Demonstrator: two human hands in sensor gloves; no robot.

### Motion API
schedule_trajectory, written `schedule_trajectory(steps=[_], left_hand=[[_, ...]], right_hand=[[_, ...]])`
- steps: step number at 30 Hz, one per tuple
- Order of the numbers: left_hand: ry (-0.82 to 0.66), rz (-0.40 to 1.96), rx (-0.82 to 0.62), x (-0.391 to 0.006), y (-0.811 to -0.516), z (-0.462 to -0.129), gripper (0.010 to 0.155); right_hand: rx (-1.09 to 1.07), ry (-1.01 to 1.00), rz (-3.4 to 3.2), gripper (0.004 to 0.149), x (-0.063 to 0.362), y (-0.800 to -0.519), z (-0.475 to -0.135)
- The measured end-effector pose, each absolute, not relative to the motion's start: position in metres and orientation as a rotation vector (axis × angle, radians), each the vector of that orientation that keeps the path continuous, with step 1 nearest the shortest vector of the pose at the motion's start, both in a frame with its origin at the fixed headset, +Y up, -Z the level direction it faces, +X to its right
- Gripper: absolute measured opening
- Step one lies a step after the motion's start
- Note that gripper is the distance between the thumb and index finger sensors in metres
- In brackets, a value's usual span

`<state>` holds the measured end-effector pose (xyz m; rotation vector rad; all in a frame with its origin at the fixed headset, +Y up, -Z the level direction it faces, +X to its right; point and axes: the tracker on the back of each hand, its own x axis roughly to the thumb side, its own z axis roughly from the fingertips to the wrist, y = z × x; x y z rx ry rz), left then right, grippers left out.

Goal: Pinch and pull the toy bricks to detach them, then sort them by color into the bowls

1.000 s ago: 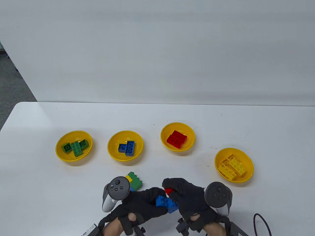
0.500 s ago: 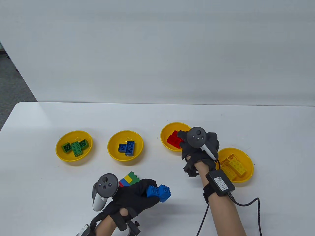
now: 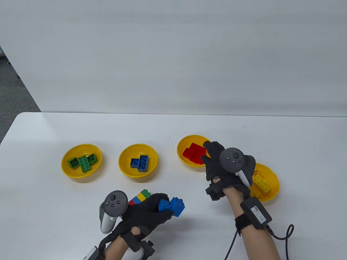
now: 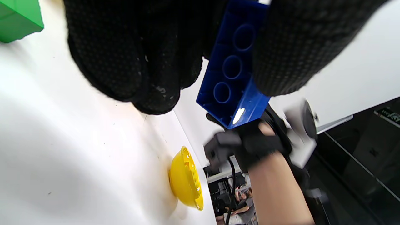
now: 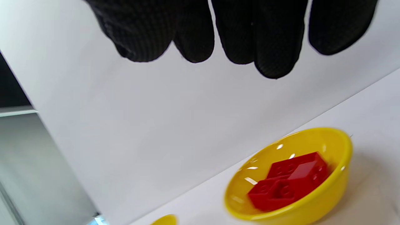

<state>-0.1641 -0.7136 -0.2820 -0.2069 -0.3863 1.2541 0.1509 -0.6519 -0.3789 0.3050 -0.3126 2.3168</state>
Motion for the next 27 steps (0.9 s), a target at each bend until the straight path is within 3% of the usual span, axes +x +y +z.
schedule_trajectory(steps=[3, 6, 13, 17, 20, 24, 27], left_hand=[[-0.370, 1.283, -0.159, -0.167, -0.712, -0.281, 0.067], [-0.351, 1.318, -0.111, -0.168, -0.712, -0.279, 0.067], [-0.374, 1.382, -0.141, -0.157, -0.720, -0.276, 0.068], [-0.385, 1.397, -0.173, -0.152, -0.725, -0.275, 0.069], [-0.397, 1.371, -0.203, -0.148, -0.728, -0.276, 0.069], [-0.458, 1.300, -0.275, -0.144, -0.725, -0.278, 0.076], [-0.498, 1.210, -0.169, -0.149, -0.713, -0.276, 0.086]], right_hand=[[0.480, -0.047, 2.052, 0.062, 0.153, -0.661, -0.337], [0.532, 0.063, 1.930, 0.070, 0.146, -0.674, -0.304], [0.568, 0.230, 1.768, 0.080, 0.111, -0.706, -0.276], [0.508, 0.086, 1.812, 0.069, 0.105, -0.710, -0.273], [0.455, 0.108, 1.703, 0.063, 0.109, -0.713, -0.275], [0.485, -0.051, 1.823, 0.063, 0.116, -0.704, -0.274], [0.548, -0.208, 2.061, 0.062, 0.118, -0.694, -0.267]])
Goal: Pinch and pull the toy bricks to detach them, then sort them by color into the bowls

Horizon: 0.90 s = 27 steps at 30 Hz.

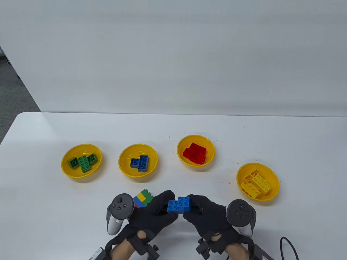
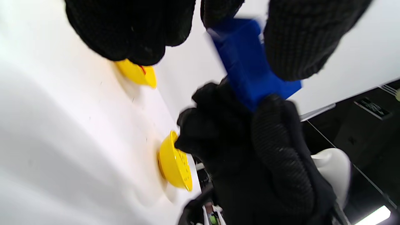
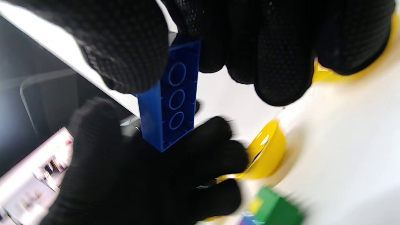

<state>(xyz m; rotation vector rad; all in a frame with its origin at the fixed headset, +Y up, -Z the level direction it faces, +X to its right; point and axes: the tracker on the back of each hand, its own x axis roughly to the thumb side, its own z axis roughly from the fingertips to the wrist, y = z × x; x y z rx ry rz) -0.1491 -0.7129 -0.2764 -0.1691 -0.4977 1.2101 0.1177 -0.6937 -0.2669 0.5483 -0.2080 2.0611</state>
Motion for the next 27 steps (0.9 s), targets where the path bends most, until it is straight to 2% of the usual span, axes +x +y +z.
schedule_trajectory(steps=[3, 7, 10, 14, 19, 23, 24, 27], left_hand=[[-0.559, 1.091, -0.063, -0.150, -0.700, -0.271, 0.086], [-0.655, 0.945, -0.013, -0.138, -0.691, -0.262, 0.086], [-0.683, 0.902, 0.032, -0.131, -0.689, -0.255, 0.080], [-0.658, 0.958, 0.141, -0.132, -0.686, -0.252, 0.066], [-0.629, 1.145, 0.051, -0.136, -0.689, -0.259, 0.063], [-0.578, 1.289, -0.034, -0.141, -0.700, -0.267, 0.062], [-0.594, 1.355, -0.091, -0.140, -0.701, -0.268, 0.062], [-0.536, 1.236, -0.035, -0.141, -0.697, -0.270, 0.063]], right_hand=[[0.665, -0.314, 2.230, 0.062, 0.113, -0.689, -0.258], [0.766, -0.361, 2.255, 0.061, 0.101, -0.684, -0.248], [0.790, -0.436, 2.283, 0.061, 0.094, -0.681, -0.241], [0.816, -0.510, 2.270, 0.060, 0.093, -0.679, -0.238], [0.743, -0.508, 2.171, 0.058, 0.096, -0.675, -0.238], [0.691, -0.437, 2.110, 0.059, 0.100, -0.680, -0.244], [0.670, -0.400, 2.085, 0.059, 0.101, -0.681, -0.246], [0.645, -0.287, 2.030, 0.059, 0.102, -0.687, -0.254]])
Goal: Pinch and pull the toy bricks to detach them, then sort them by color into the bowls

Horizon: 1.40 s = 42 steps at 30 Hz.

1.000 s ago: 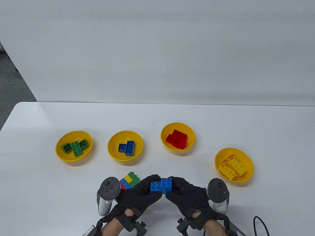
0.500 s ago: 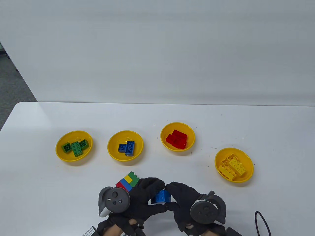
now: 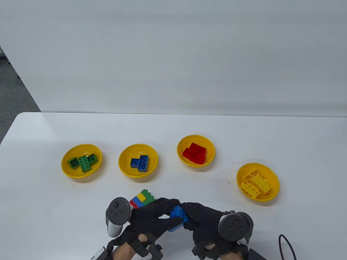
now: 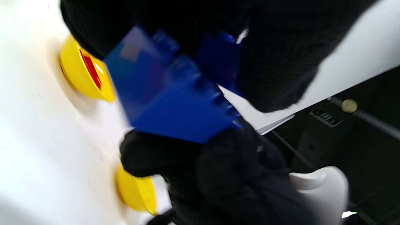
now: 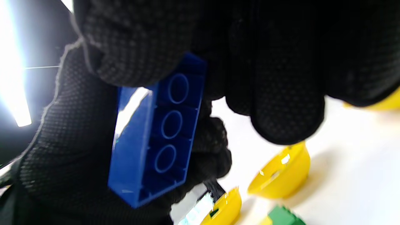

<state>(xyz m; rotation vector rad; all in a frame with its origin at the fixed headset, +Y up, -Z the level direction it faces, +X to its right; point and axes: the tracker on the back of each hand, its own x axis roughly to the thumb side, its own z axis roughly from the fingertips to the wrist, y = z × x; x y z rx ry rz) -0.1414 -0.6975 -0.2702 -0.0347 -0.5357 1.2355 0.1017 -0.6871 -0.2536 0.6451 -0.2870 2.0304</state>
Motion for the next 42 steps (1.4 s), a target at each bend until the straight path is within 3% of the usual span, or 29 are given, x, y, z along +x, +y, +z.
schedule_trajectory(steps=[3, 7, 12, 16, 20, 24, 27, 31, 37, 42], left_hand=[[-0.499, 1.210, 0.014, -0.151, -0.686, -0.271, 0.065], [-0.395, 1.007, 0.224, -0.183, -0.653, -0.277, 0.067], [-0.190, 0.647, 0.168, -0.211, -0.627, -0.327, 0.068], [-0.061, 0.385, 0.059, -0.215, -0.637, -0.377, 0.068], [0.073, 0.220, -0.091, -0.219, -0.669, -0.415, 0.069], [0.145, 0.235, -0.100, -0.227, -0.687, -0.428, 0.073], [0.189, 0.283, -0.074, -0.235, -0.679, -0.425, 0.077], [0.117, 0.383, 0.033, -0.232, -0.650, -0.404, 0.072], [-0.214, 0.593, 0.136, -0.189, -0.613, -0.346, 0.066], [-0.487, 0.798, 0.020, -0.147, -0.633, -0.299, 0.074]], right_hand=[[0.617, -0.254, 2.087, 0.059, 0.104, -0.684, -0.259], [0.574, -0.284, 2.164, 0.060, 0.120, -0.686, -0.264], [0.446, -0.249, 2.167, 0.061, 0.150, -0.693, -0.272], [0.401, -0.249, 2.150, 0.061, 0.160, -0.694, -0.277], [0.420, -0.270, 2.172, 0.061, 0.161, -0.692, -0.274], [0.467, -0.291, 2.207, 0.061, 0.157, -0.689, -0.271], [0.478, -0.288, 2.217, 0.061, 0.155, -0.690, -0.271], [0.479, -0.280, 2.210, 0.061, 0.154, -0.690, -0.271], [0.448, -0.278, 2.110, 0.061, 0.151, -0.691, -0.270], [0.490, -0.290, 1.987, 0.061, 0.144, -0.688, -0.267]])
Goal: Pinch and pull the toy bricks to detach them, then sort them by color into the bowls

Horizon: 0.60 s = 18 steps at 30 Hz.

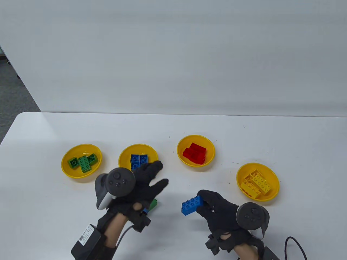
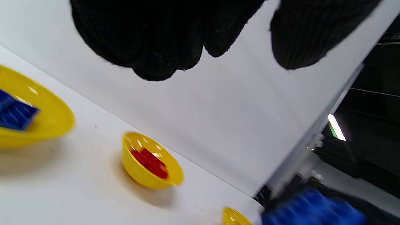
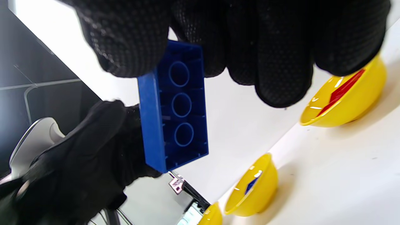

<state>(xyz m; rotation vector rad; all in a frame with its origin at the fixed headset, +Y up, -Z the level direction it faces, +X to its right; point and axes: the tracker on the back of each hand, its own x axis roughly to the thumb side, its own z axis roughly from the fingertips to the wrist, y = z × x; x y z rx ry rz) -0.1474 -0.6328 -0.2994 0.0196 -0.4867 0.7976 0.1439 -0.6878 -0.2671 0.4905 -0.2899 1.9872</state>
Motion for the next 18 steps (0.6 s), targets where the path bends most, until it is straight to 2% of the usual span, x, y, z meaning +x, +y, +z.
schedule_trajectory(steps=[3, 4, 5, 8, 10, 14, 18], left_hand=[[-0.587, 0.890, -0.085, -0.129, -0.664, -0.283, 0.081], [-0.577, 0.901, -0.107, -0.125, -0.672, -0.283, 0.082], [-0.576, 0.868, -0.155, -0.123, -0.679, -0.281, 0.080], [-0.575, 0.893, -0.143, -0.125, -0.690, -0.281, 0.070], [-0.572, 0.940, -0.187, -0.126, -0.694, -0.283, 0.068], [-0.557, 0.943, -0.185, -0.129, -0.696, -0.286, 0.067], [-0.483, 0.878, -0.038, -0.147, -0.670, -0.294, 0.067]], right_hand=[[0.504, -0.298, 1.944, 0.061, 0.140, -0.689, -0.265], [0.511, -0.293, 1.932, 0.061, 0.138, -0.690, -0.266], [0.518, -0.267, 1.922, 0.061, 0.136, -0.692, -0.266], [0.524, -0.215, 1.898, 0.061, 0.130, -0.697, -0.266], [0.526, -0.210, 1.916, 0.061, 0.129, -0.698, -0.267], [0.518, -0.174, 1.924, 0.062, 0.130, -0.700, -0.268], [0.477, -0.299, 1.922, 0.060, 0.140, -0.686, -0.262]])
